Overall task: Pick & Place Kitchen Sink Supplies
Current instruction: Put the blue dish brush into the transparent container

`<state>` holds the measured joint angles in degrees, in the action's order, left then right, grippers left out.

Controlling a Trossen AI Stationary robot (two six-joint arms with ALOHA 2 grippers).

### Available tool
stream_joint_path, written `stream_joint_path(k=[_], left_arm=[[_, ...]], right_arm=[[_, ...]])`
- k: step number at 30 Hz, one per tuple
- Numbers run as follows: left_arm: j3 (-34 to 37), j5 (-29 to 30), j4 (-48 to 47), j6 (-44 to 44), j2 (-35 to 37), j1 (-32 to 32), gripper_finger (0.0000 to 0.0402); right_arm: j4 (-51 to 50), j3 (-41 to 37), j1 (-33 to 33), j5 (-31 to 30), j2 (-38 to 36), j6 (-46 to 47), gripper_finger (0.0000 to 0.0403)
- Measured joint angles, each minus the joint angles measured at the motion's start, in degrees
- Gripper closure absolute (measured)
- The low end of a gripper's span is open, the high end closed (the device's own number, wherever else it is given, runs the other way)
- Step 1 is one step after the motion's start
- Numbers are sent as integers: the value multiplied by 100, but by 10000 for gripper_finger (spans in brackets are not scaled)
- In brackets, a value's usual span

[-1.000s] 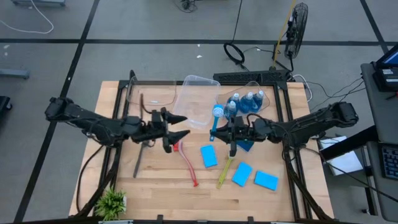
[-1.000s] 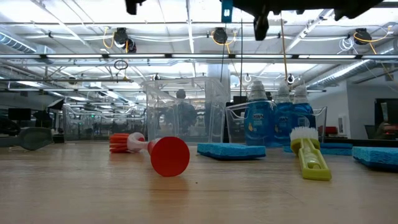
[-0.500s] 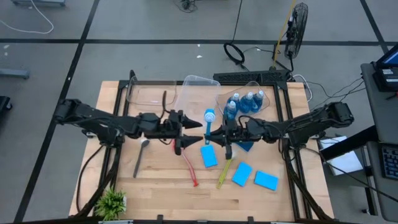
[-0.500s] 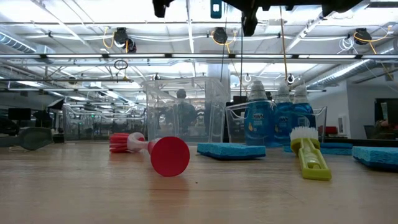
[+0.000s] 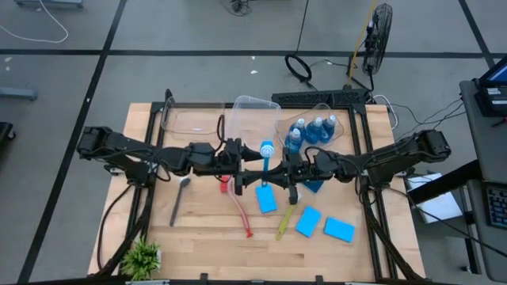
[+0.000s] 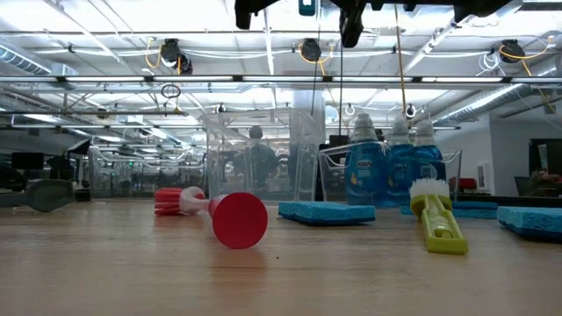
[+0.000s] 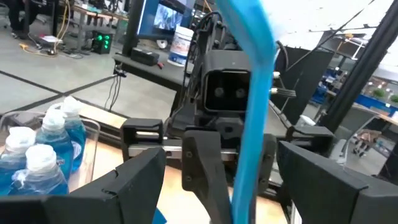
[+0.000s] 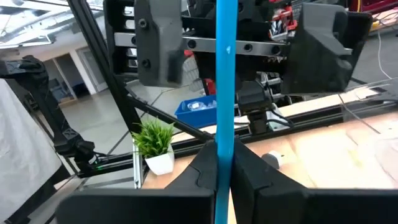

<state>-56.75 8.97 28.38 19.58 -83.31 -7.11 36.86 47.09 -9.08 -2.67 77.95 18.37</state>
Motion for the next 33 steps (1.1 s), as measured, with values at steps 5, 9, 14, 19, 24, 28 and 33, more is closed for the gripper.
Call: stream_joint_path(k=[5, 9, 14, 19, 24, 28, 33], left_arm=[[-7, 0, -7, 50, 0, 88, 96], [-7, -81, -80, 235, 0, 141, 116], [-7, -226, -205, 331, 2, 190, 191], [-7, -686, -175, 326, 2, 302, 299], [-9, -910, -135, 281, 7, 408, 383], [-9, -1042, -126, 334, 7, 451, 377], [-9, -1015, -126, 371, 7, 459, 383]], right_arm=[[17, 0, -3, 19, 0, 2, 395], [15, 0, -3, 20, 0, 4, 395], [9, 0, 4, -9, 0, 20, 395], [-8, -2, 6, -43, 0, 26, 395], [4, -9, 8, -68, 0, 175, 395], [5, -9, 8, -59, 0, 278, 389], [7, -7, 6, -25, 0, 326, 364]])
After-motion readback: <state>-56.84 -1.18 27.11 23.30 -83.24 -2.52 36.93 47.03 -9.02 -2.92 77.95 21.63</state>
